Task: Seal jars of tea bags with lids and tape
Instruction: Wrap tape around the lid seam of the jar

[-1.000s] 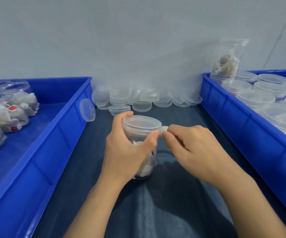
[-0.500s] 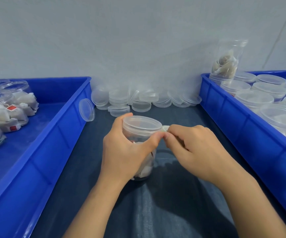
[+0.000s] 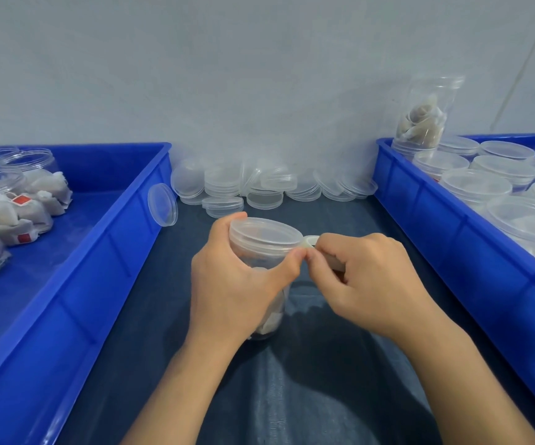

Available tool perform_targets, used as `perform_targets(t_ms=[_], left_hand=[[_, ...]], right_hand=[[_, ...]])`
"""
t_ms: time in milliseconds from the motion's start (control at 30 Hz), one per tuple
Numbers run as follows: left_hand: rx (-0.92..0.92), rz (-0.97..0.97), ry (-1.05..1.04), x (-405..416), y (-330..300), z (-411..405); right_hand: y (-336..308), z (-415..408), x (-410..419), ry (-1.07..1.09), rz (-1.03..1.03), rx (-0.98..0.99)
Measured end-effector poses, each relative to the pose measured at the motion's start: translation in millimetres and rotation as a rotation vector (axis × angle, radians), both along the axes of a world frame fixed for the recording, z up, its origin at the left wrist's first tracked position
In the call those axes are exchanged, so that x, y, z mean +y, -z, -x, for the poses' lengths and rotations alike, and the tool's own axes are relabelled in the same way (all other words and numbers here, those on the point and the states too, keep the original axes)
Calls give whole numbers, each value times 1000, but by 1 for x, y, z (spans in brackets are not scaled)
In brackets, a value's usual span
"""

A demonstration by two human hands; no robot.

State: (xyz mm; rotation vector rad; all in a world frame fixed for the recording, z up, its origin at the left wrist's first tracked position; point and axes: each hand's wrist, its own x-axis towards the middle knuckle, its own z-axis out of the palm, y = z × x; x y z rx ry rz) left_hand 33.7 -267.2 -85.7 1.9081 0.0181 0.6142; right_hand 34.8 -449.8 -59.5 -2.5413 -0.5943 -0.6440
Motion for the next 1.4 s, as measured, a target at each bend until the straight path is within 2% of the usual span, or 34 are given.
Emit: perform_targets(t_ms=[333, 533, 600, 700, 733, 767, 800, 900, 967, 1033, 1133, 1233, 1333, 1400], left_hand=[[174, 198, 174, 13, 1, -6], [324, 513, 427, 16, 2, -7], [405, 666, 572, 16, 0, -4], [475, 1132, 862, 22, 0, -3], [450, 1208, 914, 25, 0, -3], [449, 1186, 917, 26, 0, -4], [459, 1105, 893, 24, 1, -5], [495, 859, 715, 12, 7, -8], [471, 782, 656, 8, 7, -9], [397, 773, 575, 7, 6, -10], [254, 703, 455, 7, 8, -14], [216, 665, 370, 5, 11, -14], [222, 649, 353, 3, 16, -15], [217, 657, 362, 2, 17, -14]], right_hand=[[-6, 3, 2, -44, -143, 15], [-7, 3, -1, -113, -352, 135], [-9, 1, -2, -156, -570, 190], [-19, -7, -17, -306, -1288, 269], [-18, -9, -23, -337, -1390, 253], [-16, -11, -27, -302, -1366, 219], [-10, -12, -30, -230, -1248, 185], [20, -22, -22, -3, -542, 174], [32, -28, -13, 56, -121, 177], [38, -31, -8, 51, 91, 168], [43, -32, -6, 81, 232, 175], [41, -31, -6, 150, 322, 224], [36, -28, -5, 162, 267, 237], [31, -25, -4, 176, 138, 164]])
